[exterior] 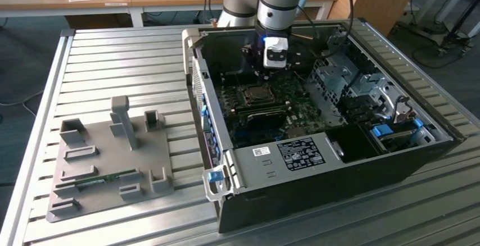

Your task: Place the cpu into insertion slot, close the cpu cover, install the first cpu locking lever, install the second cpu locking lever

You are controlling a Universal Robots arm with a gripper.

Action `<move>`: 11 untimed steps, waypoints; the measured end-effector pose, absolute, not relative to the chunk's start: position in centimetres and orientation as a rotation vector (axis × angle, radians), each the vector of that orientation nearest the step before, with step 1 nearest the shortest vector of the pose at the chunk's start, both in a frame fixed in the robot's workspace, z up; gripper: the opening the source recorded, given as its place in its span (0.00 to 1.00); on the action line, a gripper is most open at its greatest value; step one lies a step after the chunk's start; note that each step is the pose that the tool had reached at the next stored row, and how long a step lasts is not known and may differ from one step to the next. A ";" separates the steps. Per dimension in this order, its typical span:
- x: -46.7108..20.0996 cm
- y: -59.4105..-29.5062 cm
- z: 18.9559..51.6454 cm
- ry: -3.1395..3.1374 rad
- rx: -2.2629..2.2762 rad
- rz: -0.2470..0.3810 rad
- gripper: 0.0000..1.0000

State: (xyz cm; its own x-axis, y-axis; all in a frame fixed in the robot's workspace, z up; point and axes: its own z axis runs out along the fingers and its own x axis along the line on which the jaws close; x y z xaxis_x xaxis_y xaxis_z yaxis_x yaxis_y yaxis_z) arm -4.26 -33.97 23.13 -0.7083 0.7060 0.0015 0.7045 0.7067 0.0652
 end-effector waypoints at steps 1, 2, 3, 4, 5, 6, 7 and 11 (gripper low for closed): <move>-4.3 -34.0 23.1 2.889 1.171 0.095 0.11; -4.3 -34.0 23.1 2.897 1.151 0.095 0.11; -4.3 -34.0 23.1 2.905 1.132 0.096 0.11; -4.3 -34.0 23.1 2.911 1.118 0.096 0.11; -4.3 -34.0 23.1 2.912 1.115 0.096 0.11; -4.3 -34.0 23.1 2.912 1.114 0.096 0.11; -4.3 -34.0 23.1 2.912 1.114 0.096 0.11; -4.3 -34.0 23.1 2.921 1.093 0.096 0.11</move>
State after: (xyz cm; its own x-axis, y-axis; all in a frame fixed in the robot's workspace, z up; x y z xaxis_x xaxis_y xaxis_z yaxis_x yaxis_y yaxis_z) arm -4.27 -33.97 23.13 -0.7542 0.6566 0.0015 0.6553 0.7526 0.0650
